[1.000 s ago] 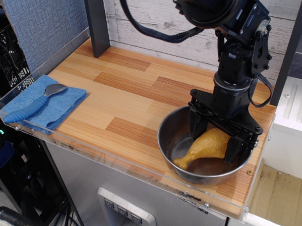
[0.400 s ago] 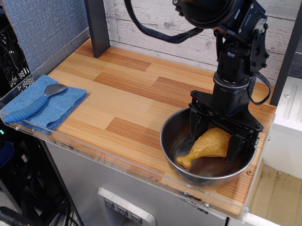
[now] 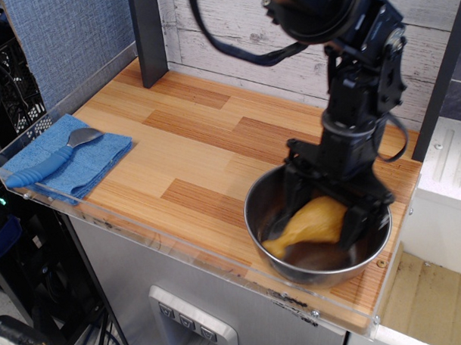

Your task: Pick the chicken from the vessel and put it in the corner

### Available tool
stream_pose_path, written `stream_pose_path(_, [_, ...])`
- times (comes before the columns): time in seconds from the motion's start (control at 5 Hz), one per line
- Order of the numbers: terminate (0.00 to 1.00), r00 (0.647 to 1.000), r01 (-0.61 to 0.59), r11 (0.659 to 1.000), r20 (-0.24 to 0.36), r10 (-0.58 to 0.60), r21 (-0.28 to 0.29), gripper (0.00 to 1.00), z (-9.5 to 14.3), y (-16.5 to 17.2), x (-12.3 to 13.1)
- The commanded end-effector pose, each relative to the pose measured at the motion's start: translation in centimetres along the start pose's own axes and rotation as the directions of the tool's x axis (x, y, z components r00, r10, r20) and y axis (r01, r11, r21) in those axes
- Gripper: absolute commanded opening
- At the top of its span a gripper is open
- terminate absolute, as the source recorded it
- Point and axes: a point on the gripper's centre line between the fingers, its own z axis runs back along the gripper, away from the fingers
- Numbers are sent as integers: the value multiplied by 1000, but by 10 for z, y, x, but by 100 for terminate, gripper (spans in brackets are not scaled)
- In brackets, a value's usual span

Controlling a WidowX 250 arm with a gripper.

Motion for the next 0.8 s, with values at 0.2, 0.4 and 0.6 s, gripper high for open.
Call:
stream_pose_path(0.2, [0,966,13,999,260,-3,-37,0,95,22,-7])
stream_pose_path(0.4, [0,966,-38,999,256,39,-11,0,100,55,-14])
stream_pose_path(0.6, [0,970,-106,994,223,97,29,0,93,99,-17])
